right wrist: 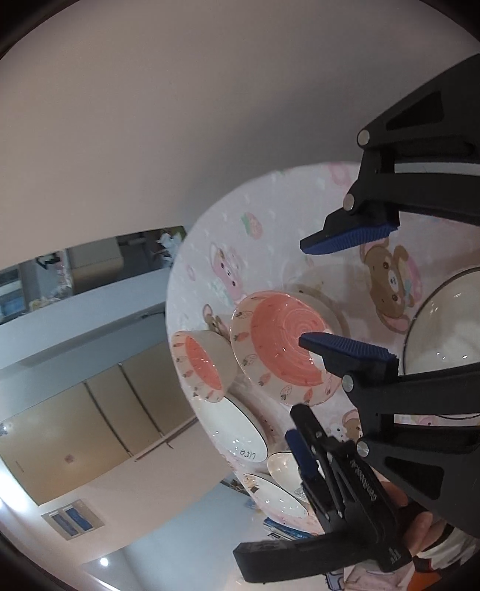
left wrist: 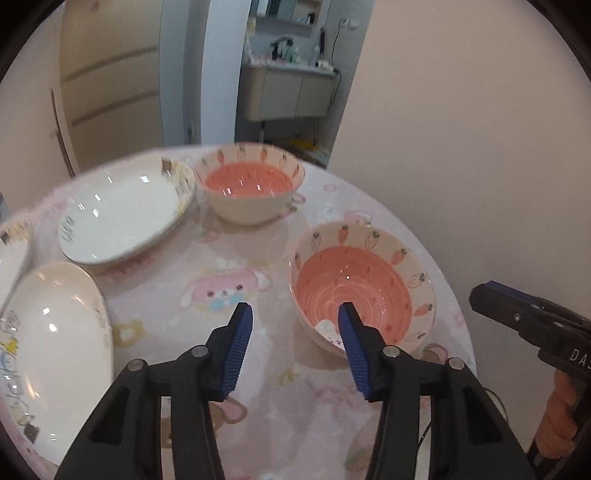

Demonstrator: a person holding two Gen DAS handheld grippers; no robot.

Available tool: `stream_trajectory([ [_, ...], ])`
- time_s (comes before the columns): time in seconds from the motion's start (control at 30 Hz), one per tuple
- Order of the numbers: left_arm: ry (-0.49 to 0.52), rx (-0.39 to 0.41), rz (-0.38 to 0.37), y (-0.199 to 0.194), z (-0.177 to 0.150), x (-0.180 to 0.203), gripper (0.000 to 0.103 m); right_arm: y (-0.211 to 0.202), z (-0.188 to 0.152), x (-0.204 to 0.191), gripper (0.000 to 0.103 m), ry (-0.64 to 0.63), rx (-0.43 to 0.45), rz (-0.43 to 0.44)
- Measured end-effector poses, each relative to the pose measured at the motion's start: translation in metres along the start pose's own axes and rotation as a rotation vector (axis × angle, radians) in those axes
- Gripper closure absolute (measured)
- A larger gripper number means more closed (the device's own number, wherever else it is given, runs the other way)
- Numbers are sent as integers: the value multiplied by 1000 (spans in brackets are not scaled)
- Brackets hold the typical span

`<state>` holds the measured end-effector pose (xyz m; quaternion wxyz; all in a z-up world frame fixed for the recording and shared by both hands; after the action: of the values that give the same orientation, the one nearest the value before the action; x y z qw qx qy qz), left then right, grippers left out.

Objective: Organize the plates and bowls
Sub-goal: 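Move the right tool to the pink carrot bowl and grip its rim, then lift the pink carrot bowl with the right tool and stack it into the other pink bowl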

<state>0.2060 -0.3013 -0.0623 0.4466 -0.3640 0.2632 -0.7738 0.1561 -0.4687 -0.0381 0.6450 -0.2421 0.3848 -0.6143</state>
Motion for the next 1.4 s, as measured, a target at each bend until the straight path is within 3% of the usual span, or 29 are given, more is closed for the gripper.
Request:
stream_trajectory([
  [0.1, -67, -38, -13, 11, 0, -10, 54, 16, 6, -3, 67, -6, -52, -5],
  [0.33, -66, -76, -19, 28, -1, -9, 66, 45, 11, -15, 75, -64, -145, -10],
  [0.53, -55, -98, -10, 34, -3, -6, 67, 60, 7, -15, 78, -32, -216, 26],
  [0.7, -126, -168, -46, 44, -3, -10, 67, 78, 4, -16, 83, -16, -288, 18],
  [0.73, -123, -167, -44, 46, -2, -10, 72, 81, 3, -15, 87, -13, -302, 7],
  [0.77, -115, -172, -40, 48, -2, -8, 79, 82, 3, -14, 87, 0, -308, 10],
  [0.97, -84, -183, 12, 46, -4, -4, 89, 75, 0, -15, 92, -6, -331, -33],
  [1.1, -101, -191, -14, 39, -7, -5, 90, 66, -5, -15, 92, 5, -342, -16],
  [1.4, -38, -123, 23, -3, -3, 1, 90, 38, -4, -39, 92, -45, -310, -15],
])
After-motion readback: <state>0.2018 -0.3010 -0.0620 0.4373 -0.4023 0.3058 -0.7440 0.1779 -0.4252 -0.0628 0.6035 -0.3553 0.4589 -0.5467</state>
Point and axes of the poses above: each gripper's, at about its wrist camera, not at the fingertips, and y roughly the way its jaws point, x to its right, z to its top, the point moved 7 cm from there along y, roughly the way its jaws point, and after that the axes turned 9 degrees about -z, right-handed, at the moved point
